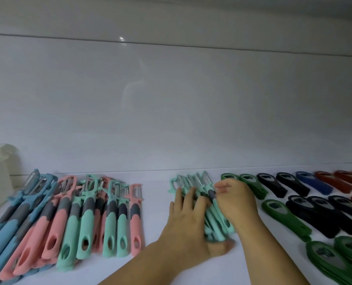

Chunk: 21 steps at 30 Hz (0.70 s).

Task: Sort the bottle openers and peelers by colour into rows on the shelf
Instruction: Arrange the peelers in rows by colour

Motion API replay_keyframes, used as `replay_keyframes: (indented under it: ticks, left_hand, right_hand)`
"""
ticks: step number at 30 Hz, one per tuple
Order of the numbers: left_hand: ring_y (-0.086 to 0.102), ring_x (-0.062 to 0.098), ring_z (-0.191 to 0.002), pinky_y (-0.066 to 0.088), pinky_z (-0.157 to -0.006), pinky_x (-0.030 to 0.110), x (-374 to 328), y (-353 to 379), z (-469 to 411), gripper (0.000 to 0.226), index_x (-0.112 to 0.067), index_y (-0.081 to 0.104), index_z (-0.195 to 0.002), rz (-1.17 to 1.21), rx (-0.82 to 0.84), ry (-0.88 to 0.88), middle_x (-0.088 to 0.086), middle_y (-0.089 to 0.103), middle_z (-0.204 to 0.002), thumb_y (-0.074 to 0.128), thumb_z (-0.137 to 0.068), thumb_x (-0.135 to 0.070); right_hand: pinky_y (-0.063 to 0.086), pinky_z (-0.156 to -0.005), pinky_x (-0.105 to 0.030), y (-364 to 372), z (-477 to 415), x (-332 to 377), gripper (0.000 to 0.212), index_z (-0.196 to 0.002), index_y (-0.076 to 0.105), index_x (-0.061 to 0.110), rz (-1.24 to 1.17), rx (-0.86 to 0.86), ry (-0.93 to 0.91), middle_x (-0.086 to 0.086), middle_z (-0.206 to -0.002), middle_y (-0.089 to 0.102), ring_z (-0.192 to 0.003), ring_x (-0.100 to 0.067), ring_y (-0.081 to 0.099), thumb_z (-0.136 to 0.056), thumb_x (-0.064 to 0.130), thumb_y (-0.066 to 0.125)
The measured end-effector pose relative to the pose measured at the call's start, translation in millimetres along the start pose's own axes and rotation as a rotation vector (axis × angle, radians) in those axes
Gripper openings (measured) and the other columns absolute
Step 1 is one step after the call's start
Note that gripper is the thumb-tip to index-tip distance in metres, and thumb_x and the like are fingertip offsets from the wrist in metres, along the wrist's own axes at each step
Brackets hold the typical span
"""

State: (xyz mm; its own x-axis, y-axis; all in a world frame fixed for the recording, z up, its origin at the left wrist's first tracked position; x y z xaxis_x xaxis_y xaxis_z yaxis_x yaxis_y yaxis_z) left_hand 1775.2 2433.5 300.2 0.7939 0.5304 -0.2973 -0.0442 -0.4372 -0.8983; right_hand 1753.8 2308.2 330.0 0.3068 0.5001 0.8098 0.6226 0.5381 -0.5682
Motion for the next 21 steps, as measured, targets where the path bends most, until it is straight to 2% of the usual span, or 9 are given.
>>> replay_keyframes:
  ticks: [3,5,8,10,12,14,16,18,21]
  left_hand:
    - [-0.020,0.033,-0.144,0.000,-0.119,0.050,2.8,3.9,5.6,0.082,-0.048,0.018,-0.140,0.020,0.089,-0.037,0.004,-0.005,-0.161,0.033,-0.067,-0.083]
    - [-0.023,0.033,-0.143,0.001,-0.119,0.048,5.5,1.9,9.1,0.082,-0.045,0.020,-0.143,0.004,0.142,-0.077,0.003,-0.014,-0.159,0.037,-0.071,-0.081]
    - [-0.017,0.031,-0.145,0.005,-0.120,0.041,6.6,-6.3,12.1,0.088,-0.029,0.031,-0.142,0.059,0.184,-0.155,0.006,-0.012,-0.160,0.046,-0.071,-0.079]
    - [-0.015,0.026,-0.146,-0.001,-0.120,0.036,5.1,-10.8,12.6,0.112,-0.020,0.031,-0.142,0.057,0.161,-0.152,0.009,-0.003,-0.160,0.029,-0.055,-0.090]
    - [-0.015,0.022,-0.146,-0.001,-0.119,0.034,4.1,-11.0,13.3,0.125,-0.021,0.021,-0.146,0.072,0.139,-0.143,0.006,0.000,-0.160,0.015,-0.044,-0.093]
    - [-0.015,0.019,-0.146,0.005,-0.118,0.033,6.1,-6.5,10.7,0.119,-0.026,0.014,-0.149,0.120,0.142,-0.144,0.001,-0.004,-0.160,0.033,-0.052,-0.093]
    - [-0.015,0.017,-0.146,0.009,-0.118,0.033,6.5,-3.1,8.4,0.106,-0.028,0.009,-0.151,0.155,0.164,-0.141,-0.002,-0.009,-0.160,0.053,-0.068,-0.079]
    - [-0.016,0.016,-0.146,0.009,-0.118,0.033,5.3,-3.0,7.7,0.106,-0.027,0.004,-0.152,0.167,0.173,-0.134,-0.003,-0.011,-0.160,0.056,-0.073,-0.073]
    - [-0.019,0.016,-0.145,-0.002,-0.116,0.029,1.6,-3.3,6.2,0.121,-0.021,-0.001,-0.153,0.170,0.190,-0.093,-0.003,-0.010,-0.160,0.052,-0.063,-0.083]
  right_hand:
    - [0.048,-0.078,-0.025,6.1,0.5,-3.5,0.028,-0.097,0.068,0.018,-0.023,0.032,0.018,0.002,-0.100,0.069,-0.093,-0.015,0.063,-0.083,0.000,0.052]
    - [0.048,-0.075,-0.024,9.6,1.0,-4.5,0.028,-0.100,0.071,0.016,0.021,0.052,0.019,0.000,-0.102,0.070,-0.094,-0.018,0.064,-0.083,0.003,0.053]
    - [0.035,-0.058,-0.023,12.8,1.9,-6.2,0.020,-0.081,0.074,0.010,0.148,0.080,0.007,-0.013,-0.083,0.070,-0.071,-0.029,0.060,-0.081,0.010,0.054]
    - [0.032,-0.054,-0.025,13.3,3.9,-6.5,0.020,-0.078,0.072,0.006,0.216,0.091,0.004,-0.016,-0.079,0.068,-0.061,-0.030,0.057,-0.082,0.016,0.056]
    - [0.035,-0.055,-0.025,13.0,5.4,-6.9,0.022,-0.085,0.071,0.005,0.241,0.105,0.003,-0.012,-0.081,0.071,-0.070,-0.031,0.065,-0.085,0.021,0.056]
    - [0.035,-0.055,-0.026,12.0,6.1,-5.1,0.025,-0.076,0.068,0.005,0.253,0.112,-0.009,-0.011,-0.071,0.068,-0.060,-0.025,0.057,-0.086,0.023,0.054]
    - [0.039,-0.055,-0.028,11.8,6.4,-1.4,0.026,-0.073,0.066,0.003,0.245,0.121,-0.023,-0.015,-0.073,0.067,-0.059,-0.021,0.052,-0.085,0.022,0.053]
    - [0.050,-0.061,-0.032,14.4,7.0,0.9,0.026,-0.081,0.068,0.003,0.226,0.141,-0.031,-0.015,-0.082,0.070,-0.070,-0.028,0.064,-0.084,0.024,0.054]
    - [0.055,-0.072,-0.038,15.0,8.3,2.8,0.026,-0.085,0.070,0.005,0.215,0.150,-0.033,-0.012,-0.082,0.072,-0.082,-0.028,0.067,-0.085,0.026,0.056]
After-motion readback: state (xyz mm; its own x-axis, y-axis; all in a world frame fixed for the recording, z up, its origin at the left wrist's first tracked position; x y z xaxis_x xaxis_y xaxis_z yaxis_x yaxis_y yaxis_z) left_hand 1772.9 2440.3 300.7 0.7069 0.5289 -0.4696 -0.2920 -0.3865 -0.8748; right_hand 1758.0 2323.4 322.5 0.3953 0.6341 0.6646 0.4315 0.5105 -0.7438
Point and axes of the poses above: each hand's wrist, its own z-axis away from the middle knuckle, its own y-axis out of the palm, x = y × z, the point moved 8 cm from there along -z, towards the middle knuckle
